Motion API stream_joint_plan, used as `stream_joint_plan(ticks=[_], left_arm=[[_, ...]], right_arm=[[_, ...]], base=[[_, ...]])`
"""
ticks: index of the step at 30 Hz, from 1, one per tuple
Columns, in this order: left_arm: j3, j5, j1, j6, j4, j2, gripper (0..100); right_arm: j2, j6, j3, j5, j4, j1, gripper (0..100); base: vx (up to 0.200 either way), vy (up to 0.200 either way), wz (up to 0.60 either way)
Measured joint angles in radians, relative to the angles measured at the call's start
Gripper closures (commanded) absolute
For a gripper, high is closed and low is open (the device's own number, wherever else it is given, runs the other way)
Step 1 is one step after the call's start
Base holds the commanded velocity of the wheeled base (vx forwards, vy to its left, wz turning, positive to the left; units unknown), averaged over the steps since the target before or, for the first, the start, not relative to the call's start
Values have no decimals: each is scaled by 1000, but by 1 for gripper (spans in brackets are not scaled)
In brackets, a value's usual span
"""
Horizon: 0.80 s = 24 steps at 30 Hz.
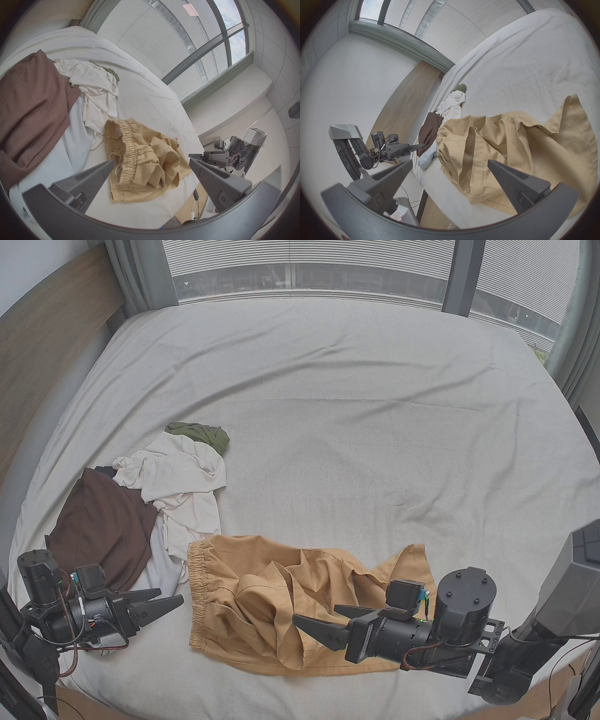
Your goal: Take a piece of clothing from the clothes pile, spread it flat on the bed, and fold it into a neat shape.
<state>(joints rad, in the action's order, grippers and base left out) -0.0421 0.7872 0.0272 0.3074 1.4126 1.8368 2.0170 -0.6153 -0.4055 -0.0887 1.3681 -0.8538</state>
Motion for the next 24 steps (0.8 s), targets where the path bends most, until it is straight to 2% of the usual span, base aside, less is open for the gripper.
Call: stream_joint_plan(ticks=[4, 7, 14, 24], left_arm=[[1, 1, -1, 36, 107, 113, 0], [-13, 2, -10, 83, 133, 179, 0], [-63, 7, -26, 124, 141, 258, 0], [-110, 8, -79, 130, 141, 282, 0]], right_arm=[[8, 0, 0, 0, 4, 1, 0], [14, 0, 0, 1, 6, 1, 0], [23, 0, 0, 3, 8, 1, 0], [28, 0, 1, 5, 8, 1, 0]], base=[[0, 0, 0], [0, 0, 0], [0, 0, 0], [0, 0, 0]])
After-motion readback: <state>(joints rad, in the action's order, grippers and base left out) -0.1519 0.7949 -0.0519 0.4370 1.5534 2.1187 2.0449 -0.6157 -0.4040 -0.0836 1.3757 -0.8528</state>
